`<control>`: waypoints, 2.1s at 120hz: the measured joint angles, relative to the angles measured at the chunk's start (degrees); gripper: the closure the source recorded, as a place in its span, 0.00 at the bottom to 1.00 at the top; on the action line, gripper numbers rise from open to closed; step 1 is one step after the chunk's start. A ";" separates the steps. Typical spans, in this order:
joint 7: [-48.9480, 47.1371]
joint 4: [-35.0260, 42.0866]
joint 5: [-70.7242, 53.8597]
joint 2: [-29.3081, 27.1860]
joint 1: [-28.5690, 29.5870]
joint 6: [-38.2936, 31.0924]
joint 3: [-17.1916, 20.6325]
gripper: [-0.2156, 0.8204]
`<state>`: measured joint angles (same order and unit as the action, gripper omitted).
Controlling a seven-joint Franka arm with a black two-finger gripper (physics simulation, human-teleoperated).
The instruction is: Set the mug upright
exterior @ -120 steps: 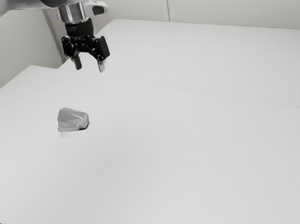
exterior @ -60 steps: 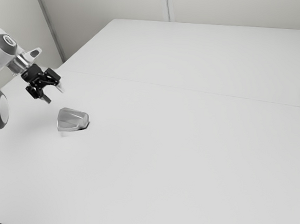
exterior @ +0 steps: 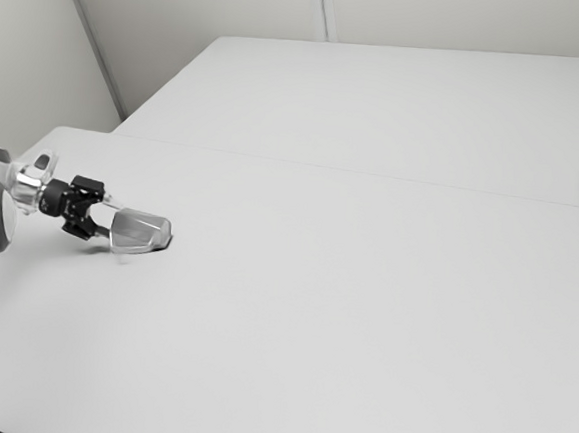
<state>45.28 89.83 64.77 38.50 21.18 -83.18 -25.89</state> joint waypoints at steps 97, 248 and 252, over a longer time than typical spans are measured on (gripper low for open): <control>9.07 6.05 12.60 0.06 -0.71 4.15 1.36 0.85; -22.65 35.03 -67.52 -35.28 -28.49 -47.19 19.48 0.75; -23.53 35.50 -67.36 -35.21 -28.50 -47.90 19.45 0.68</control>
<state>21.75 125.33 -2.59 3.29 -7.32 -131.08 -6.45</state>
